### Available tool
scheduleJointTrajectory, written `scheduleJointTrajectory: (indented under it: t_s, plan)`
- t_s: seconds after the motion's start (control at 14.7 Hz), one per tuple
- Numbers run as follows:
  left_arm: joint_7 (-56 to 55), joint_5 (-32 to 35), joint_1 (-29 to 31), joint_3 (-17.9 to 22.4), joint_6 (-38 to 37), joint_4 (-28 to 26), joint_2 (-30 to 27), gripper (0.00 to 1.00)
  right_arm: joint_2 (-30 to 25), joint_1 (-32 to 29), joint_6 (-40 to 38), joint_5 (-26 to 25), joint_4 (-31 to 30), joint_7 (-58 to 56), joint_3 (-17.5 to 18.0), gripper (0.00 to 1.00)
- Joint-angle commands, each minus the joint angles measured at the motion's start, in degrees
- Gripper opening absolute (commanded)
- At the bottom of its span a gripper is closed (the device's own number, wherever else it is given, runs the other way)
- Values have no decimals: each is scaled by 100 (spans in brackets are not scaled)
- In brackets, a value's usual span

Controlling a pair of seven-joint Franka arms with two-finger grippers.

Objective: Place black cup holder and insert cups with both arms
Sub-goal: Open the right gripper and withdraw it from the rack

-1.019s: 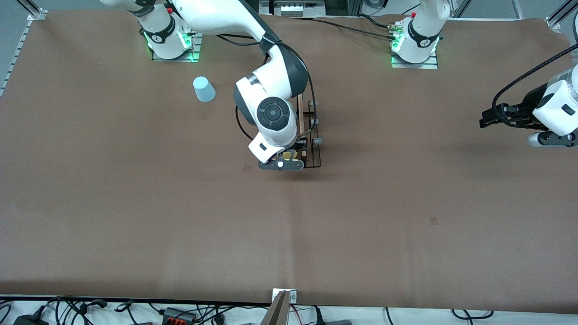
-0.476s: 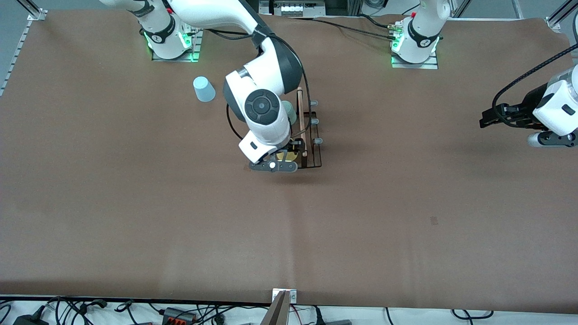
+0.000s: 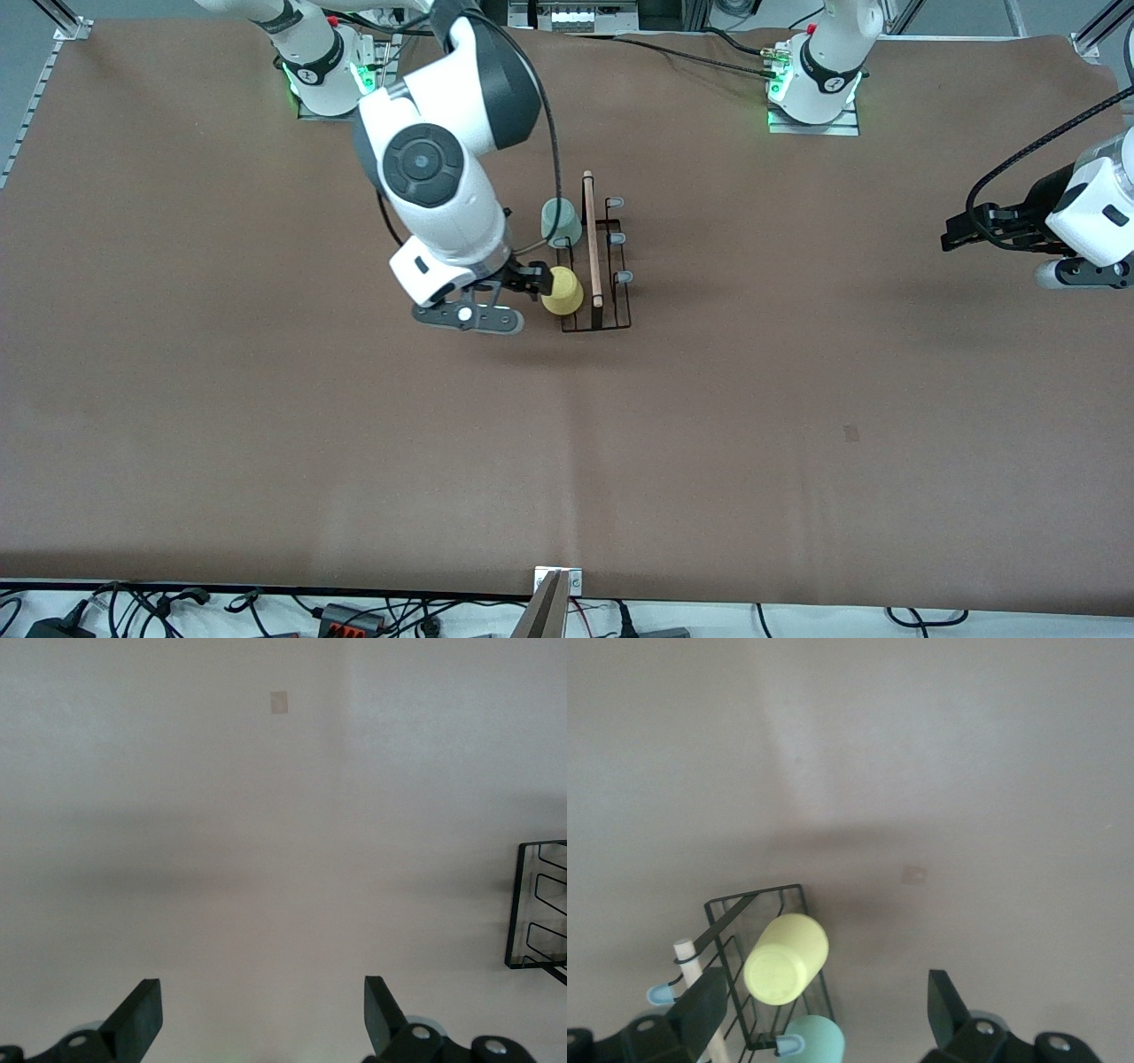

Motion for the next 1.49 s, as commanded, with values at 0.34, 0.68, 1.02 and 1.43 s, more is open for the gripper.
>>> scheduleJointTrajectory:
  t_s: [0.34, 0.68, 1.02, 1.43]
  plan:
    - [26, 112, 16, -20, -30, 73, -6, 100, -315, -39, -291, -154, -43, -700, -596, 100]
    - [26, 112, 8, -20, -30, 73, -6, 100, -498, -127, -414, -163, -51, -848, -738, 100]
    - [26, 112, -1, -20, -38, 73, -6, 100, -692, -514, -914, -154, -60, -1183, -746, 100]
    - [26, 103, 7, -20, -38, 73, -6, 100, -982, -1610, -1047, -268, -69, -1201, -151, 100]
